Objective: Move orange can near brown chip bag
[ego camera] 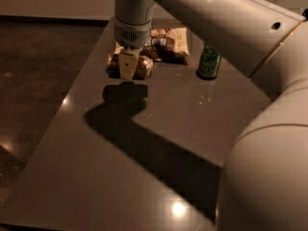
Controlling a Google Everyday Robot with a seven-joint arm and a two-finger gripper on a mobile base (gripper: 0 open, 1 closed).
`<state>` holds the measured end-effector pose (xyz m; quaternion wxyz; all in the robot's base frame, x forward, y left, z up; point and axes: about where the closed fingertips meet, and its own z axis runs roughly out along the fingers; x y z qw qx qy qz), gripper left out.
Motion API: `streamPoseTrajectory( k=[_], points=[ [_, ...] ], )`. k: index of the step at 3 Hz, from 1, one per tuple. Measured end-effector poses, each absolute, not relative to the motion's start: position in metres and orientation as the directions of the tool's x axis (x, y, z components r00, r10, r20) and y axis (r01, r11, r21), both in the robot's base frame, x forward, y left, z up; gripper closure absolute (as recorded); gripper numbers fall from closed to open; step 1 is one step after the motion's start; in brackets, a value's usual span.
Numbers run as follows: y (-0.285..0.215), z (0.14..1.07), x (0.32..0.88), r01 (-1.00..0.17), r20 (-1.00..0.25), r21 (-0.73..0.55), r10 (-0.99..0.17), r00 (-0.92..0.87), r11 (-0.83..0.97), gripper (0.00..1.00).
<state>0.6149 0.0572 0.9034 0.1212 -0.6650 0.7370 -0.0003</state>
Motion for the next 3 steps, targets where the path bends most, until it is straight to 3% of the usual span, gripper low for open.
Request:
streamPoseTrajectory(
  k=[3],
  points=[
    [0.075, 0.876, 0.658, -0.971, -0.111, -0.171, -0.983, -0.148, 0.166, 1.00]
  ],
)
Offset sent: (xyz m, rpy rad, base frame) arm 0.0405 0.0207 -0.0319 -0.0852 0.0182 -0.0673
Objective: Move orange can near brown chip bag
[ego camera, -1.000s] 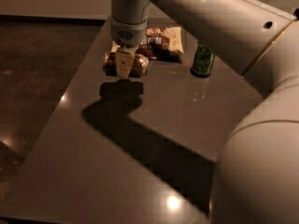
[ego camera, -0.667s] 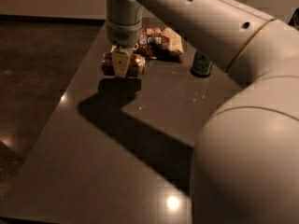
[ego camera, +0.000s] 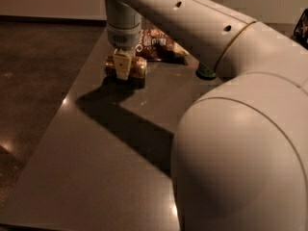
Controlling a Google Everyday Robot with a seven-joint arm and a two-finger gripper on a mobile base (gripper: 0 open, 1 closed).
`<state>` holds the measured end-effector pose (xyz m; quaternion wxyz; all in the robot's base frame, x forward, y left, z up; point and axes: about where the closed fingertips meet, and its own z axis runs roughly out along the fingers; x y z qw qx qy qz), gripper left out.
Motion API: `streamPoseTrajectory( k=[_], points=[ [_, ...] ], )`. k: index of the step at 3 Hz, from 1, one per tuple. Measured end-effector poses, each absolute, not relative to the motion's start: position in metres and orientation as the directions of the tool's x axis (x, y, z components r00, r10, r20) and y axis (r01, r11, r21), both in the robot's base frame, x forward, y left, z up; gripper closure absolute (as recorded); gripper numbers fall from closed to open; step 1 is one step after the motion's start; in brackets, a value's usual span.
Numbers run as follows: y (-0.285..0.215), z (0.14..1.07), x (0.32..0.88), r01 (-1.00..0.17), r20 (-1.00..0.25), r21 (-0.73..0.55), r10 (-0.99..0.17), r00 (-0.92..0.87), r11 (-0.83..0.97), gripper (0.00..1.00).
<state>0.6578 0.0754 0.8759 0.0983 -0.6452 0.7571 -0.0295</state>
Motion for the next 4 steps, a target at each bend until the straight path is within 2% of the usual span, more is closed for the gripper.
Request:
streamPoseTrajectory(
  k=[1, 2, 4],
  points=[
    [0.070, 0.874, 0.672, -0.964, -0.100, -0.182, -0.979, -0.179, 0.195, 1.00],
    [0.058, 0.867, 0.682, -0.952, -0.075, -0.192, -0.971, -0.227, 0.237, 0.84],
    [0.037, 0.855, 0.683, -0.934, -0.052, -0.187, -0.952, -0.301, 0.306, 0.37]
  ],
)
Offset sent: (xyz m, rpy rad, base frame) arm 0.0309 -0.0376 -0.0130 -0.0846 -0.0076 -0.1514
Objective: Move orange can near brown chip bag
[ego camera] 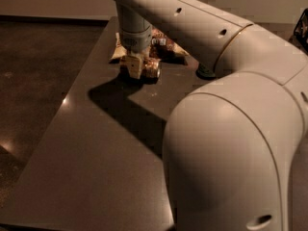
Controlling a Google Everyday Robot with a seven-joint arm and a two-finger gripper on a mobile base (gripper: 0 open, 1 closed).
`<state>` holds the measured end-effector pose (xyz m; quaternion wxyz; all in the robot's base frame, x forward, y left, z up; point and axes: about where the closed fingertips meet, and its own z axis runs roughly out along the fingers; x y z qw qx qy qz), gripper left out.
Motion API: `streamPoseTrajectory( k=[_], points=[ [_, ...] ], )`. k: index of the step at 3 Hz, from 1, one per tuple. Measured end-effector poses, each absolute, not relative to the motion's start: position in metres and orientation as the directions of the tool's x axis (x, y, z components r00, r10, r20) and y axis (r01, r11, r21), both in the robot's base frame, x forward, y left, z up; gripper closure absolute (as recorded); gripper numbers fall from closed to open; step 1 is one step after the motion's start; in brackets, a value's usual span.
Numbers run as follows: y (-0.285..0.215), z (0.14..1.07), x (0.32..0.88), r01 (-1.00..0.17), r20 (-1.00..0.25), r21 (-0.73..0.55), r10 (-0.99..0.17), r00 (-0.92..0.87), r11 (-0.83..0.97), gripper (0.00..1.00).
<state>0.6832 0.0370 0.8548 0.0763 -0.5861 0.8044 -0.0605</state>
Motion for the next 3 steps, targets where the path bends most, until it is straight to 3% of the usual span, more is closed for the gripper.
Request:
streamPoseTrajectory(
  k=[1, 2, 3],
  points=[
    [0.0279, 0.8602, 0.6840, -0.922, -0.073, -0.184, -0.940, -0.333, 0.341, 0.14],
    [0.0246, 0.8682, 0.6841, -0.909, -0.118, -0.198, -0.930, -0.349, 0.366, 0.00],
    [0.0246, 0.8693, 0.6847, -0.907, -0.126, -0.202, -0.928, -0.349, 0.369, 0.00]
  ],
)
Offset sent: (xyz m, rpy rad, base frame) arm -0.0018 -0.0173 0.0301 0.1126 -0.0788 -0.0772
